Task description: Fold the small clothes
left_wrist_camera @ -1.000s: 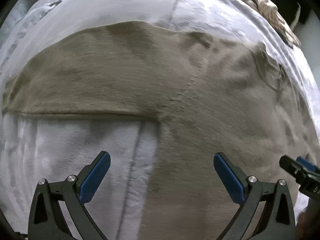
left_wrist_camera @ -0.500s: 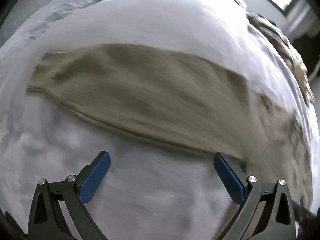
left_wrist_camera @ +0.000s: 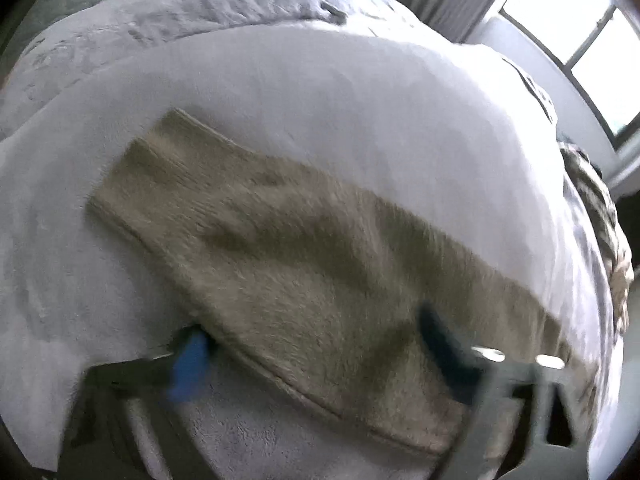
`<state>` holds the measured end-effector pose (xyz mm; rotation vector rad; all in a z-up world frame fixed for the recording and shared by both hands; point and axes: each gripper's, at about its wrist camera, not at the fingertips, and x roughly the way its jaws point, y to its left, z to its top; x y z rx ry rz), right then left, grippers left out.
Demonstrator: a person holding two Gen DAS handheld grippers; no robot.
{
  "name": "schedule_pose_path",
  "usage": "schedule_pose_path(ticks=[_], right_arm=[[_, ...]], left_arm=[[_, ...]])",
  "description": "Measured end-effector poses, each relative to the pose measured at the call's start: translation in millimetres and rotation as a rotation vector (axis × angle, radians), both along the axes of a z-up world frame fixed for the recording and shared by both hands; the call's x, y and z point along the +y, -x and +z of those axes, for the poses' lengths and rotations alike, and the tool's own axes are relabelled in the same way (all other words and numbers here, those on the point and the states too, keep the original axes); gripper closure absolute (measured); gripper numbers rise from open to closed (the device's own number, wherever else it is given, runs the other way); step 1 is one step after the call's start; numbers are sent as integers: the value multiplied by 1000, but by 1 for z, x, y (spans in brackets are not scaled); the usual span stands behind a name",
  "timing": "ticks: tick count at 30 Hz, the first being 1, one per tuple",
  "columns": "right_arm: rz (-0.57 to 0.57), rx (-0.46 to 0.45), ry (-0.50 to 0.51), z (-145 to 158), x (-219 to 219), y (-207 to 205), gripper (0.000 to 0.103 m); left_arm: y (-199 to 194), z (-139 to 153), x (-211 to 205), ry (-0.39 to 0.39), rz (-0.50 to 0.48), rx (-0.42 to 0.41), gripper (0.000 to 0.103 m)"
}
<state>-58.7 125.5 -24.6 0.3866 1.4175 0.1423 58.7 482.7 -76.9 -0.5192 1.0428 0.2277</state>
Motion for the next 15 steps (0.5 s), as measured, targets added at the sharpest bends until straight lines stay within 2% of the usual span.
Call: schedule_pose_path(ticks=[2,4,9,12,15], right_arm=[[-3,-4,-9,1,-1,1,0],[-9,-11,-23,1,-4,3,0],[-29,-33,-57,1,-10,5,0],[-51,-44,-76,2,-18,8,0],[-84,-74,-97,8,-32,13,0]], left_arm=[[1,-1,-2,50,-3,-9,97],[3,1,0,101,-13,-40,97],[18,38,-9,78,-103,-140,97],[15,66,-38,61,-206,-206,97],[13,96,-85,84,-345,-273,97]])
